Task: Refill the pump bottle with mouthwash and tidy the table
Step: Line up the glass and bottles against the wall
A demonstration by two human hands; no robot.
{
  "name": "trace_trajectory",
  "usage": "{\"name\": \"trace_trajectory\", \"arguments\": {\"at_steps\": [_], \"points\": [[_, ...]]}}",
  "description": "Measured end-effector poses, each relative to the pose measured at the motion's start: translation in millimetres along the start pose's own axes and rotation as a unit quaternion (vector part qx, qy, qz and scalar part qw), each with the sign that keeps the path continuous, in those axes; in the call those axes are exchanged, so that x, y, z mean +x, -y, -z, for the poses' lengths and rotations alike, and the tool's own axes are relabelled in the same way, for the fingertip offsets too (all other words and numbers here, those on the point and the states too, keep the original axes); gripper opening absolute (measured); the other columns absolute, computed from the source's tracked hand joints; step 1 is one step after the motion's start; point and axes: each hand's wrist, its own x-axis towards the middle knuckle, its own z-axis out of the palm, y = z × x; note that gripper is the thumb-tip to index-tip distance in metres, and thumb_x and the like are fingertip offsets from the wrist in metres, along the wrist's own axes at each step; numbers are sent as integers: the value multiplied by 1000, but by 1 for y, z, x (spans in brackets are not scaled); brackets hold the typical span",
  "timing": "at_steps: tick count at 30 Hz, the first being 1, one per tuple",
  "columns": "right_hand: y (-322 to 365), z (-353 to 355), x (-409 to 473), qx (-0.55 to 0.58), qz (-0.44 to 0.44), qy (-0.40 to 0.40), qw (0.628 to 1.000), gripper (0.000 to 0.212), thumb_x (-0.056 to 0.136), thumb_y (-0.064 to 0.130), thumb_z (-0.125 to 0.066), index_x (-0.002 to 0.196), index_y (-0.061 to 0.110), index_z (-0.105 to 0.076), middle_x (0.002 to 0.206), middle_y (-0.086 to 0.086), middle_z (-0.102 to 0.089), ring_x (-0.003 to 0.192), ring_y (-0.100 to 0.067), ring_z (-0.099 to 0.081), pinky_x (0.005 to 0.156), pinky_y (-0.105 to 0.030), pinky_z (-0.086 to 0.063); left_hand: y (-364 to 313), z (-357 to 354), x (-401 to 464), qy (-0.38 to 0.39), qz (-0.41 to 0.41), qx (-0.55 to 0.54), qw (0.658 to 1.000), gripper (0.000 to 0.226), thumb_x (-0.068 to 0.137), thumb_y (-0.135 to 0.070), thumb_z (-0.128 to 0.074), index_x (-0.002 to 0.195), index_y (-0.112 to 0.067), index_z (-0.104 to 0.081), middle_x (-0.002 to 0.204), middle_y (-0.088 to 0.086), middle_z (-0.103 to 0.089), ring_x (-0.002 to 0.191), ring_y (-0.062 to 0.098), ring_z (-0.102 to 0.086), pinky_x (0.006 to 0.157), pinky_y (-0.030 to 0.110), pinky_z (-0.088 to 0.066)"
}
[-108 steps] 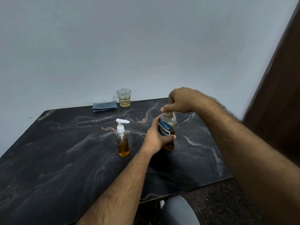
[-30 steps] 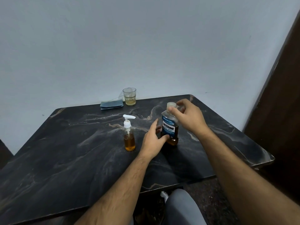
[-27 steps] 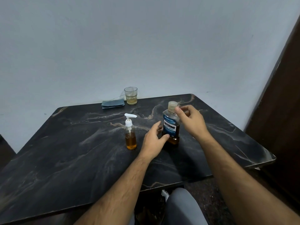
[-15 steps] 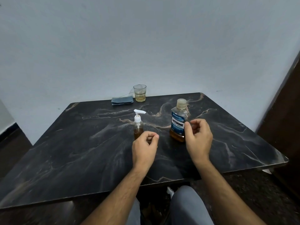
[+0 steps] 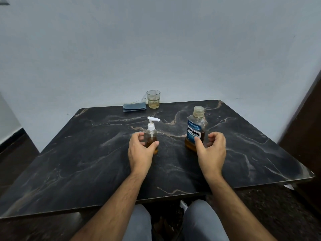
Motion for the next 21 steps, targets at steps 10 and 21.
{"name": "trace_trajectory", "arguments": {"at_steps": [10, 21], "points": [[-17, -10, 30, -78, -34, 145, 986, 51, 78, 31, -80, 122, 23, -57, 115, 3, -69, 105, -16, -64, 95, -44, -52, 5, -3, 10, 44, 8, 8, 999, 58, 73, -36, -84, 123, -25, -56, 116, -7, -65, 105, 12, -62, 95, 36, -51], [-32, 11, 57, -136, -65, 89, 985, 37, 84, 24, -76, 117, 19, -59, 115, -2, -71, 105, -22, -66, 92, -44, -53, 10, -4, 10, 57, 18, 13, 998, 58, 74, -35, -84, 123, -24, -56, 119, -3, -66, 106, 13, -63, 93, 31, -50]]}}
